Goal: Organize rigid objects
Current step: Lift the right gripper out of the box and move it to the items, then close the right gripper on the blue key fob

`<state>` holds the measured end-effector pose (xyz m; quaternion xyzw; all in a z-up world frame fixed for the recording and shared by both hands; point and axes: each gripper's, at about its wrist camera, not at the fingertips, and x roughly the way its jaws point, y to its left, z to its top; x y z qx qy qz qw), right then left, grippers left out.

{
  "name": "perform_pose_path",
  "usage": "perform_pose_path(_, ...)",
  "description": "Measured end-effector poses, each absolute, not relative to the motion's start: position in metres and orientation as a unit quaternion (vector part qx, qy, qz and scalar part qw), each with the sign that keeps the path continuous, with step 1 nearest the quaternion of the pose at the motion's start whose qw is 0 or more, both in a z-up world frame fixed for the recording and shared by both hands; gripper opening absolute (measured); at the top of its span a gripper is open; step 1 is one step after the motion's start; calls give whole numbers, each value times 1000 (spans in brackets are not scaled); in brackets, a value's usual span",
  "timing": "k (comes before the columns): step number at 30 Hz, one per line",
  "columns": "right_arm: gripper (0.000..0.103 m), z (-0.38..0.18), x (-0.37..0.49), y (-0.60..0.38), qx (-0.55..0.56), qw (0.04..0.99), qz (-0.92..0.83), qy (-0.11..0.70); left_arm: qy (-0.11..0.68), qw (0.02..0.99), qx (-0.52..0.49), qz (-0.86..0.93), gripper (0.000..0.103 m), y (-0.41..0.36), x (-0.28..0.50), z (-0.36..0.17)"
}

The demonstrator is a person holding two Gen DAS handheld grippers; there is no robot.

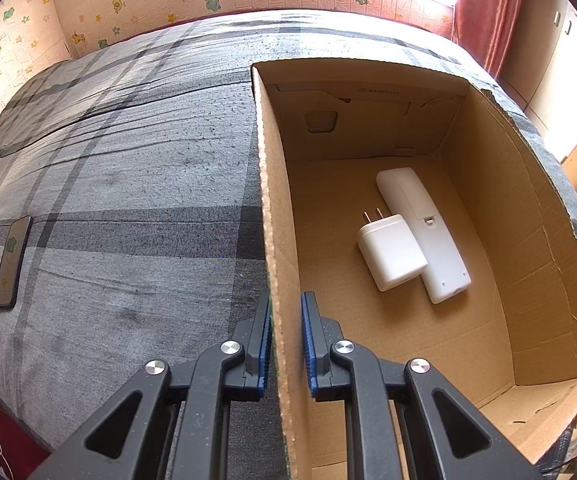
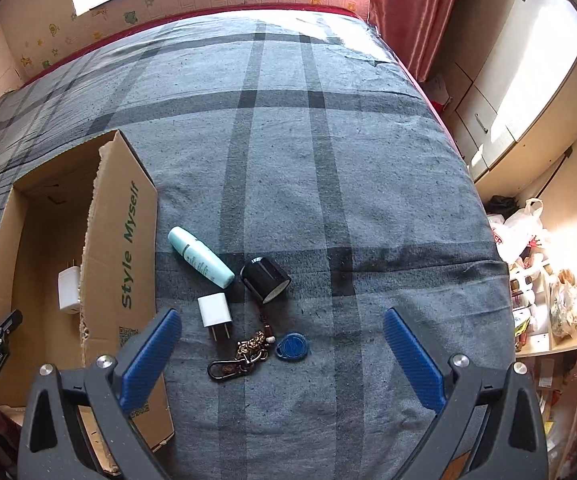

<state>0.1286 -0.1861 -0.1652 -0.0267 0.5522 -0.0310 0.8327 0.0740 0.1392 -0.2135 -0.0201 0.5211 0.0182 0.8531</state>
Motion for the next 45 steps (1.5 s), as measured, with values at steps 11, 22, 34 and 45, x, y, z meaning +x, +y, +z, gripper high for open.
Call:
perform_pose_path(11,102,-220,124,-210,1,815,-41,578,520,854,-20,19,15,140,73,-213)
perform_pose_path(22,71,-255,122,-222,0,793,-34,609,520,854,-17,22,15,136,74,-212)
perform_pose_path(34,60,-282,127,-219,-15,776,-26,630,519,854,-20,23,15,137,73,-212)
perform_pose_path(45,34,-283,134,-217,-22,779,-23,627,520,854,-18,25,15,136,73,-213)
